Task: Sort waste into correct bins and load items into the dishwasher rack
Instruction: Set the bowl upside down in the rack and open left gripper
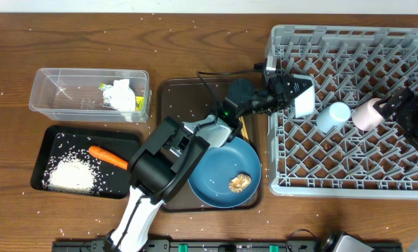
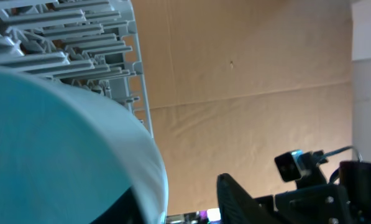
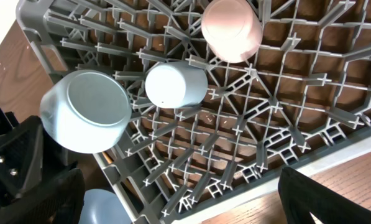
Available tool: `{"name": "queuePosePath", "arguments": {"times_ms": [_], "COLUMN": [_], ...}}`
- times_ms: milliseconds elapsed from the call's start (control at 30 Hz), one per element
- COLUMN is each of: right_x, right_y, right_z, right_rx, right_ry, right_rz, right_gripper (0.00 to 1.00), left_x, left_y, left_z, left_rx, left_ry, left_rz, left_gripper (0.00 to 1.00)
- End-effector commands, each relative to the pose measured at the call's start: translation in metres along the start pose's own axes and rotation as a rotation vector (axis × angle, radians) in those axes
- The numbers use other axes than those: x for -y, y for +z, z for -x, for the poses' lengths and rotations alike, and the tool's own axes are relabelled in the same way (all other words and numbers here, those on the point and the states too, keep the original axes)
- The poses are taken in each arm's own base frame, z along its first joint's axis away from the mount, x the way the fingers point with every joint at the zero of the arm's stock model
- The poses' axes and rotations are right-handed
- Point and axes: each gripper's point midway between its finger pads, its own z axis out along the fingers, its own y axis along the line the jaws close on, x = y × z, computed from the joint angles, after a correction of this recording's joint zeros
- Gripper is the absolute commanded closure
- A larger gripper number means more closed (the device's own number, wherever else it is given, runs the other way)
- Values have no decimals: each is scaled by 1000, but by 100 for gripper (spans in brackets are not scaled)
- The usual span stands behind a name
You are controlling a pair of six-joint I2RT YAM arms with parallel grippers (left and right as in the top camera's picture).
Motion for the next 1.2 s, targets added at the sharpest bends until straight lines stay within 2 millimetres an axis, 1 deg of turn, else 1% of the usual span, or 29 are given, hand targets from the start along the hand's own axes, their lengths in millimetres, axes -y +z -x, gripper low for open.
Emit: {"name": "queuePosePath", "arguments": {"times_ms": [0,33,233,267,333,433,500,600,733,1000,1167], "right_x": [1,1,1,1,1,1,1,1,1,1,1], "right_y": [-6,-6,-6,-6,-6,-6,-6,-6,-6,-6,-6], "right_z": [4,3,3,3,3,3,3,3,3,3,3], "right_rx": [19,17,15,16,16,16,15,15,15,15,15], "right_ry": [-5,-5,-4,-4,-4,-4,-4,-4,-4,-4,-5], "right_rz": [-5,-5,-6,-6,-6,-6,-6,-6,-6,-6,-6], "right_gripper": [7,7,8,7,8,7,7,7,7,7,8], "left_x": [1,1,-1,-3,-8,-23,-30,-33,-32,-30,-30], "left_y": [-7,-10,-31,-34,-40,-48,-49,-46,-42,-38,-29], "left_z": [10,12,32,35,41,46,44,33,25,17,2], "left_rx": [-27,-37,-67,-68,-71,-86,-105,-141,-162,-180,-207], "left_ry": [47,71,210,212,214,199,205,223,227,227,223], "left_rz": [-9,-9,-8,-1,20,71,93,95,90,83,79], "left_gripper": [60,56,57,57,57,56,56,56,56,55,55]}}
